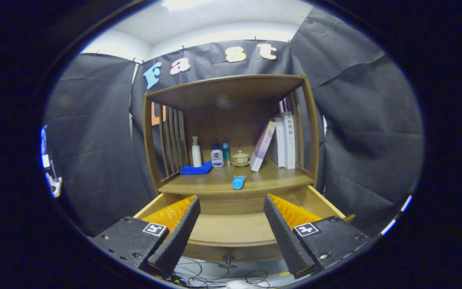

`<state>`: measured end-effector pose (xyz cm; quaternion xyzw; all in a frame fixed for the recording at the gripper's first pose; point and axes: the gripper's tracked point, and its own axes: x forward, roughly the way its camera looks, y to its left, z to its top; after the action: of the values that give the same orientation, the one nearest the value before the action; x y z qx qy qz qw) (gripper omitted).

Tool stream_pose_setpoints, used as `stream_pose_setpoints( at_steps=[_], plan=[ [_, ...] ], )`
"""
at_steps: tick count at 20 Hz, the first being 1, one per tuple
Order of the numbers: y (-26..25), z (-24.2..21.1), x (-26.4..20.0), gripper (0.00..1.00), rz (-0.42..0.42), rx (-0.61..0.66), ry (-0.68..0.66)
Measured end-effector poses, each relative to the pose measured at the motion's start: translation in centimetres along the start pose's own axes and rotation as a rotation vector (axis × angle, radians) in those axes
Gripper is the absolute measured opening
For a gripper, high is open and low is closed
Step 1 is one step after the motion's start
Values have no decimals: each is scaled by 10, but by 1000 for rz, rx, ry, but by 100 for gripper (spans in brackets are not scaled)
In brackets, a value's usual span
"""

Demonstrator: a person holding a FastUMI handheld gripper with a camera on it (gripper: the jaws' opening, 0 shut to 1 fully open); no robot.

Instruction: Pull open the drawer, take out the items inside it, and place them on the countertop above the cabinet.

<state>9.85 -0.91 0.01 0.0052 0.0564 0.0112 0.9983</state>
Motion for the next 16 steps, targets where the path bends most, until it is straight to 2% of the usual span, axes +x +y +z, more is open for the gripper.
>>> stream_pose_setpoints(
  at_steps=[7, 10, 16],
  plan=[
    [-14, -85, -25, 99, -51, -23, 34],
    [-14, -124, -25, 99, -53, -17, 96],
    [-7, -159, -10, 99, -42, -33, 158]
  ],
)
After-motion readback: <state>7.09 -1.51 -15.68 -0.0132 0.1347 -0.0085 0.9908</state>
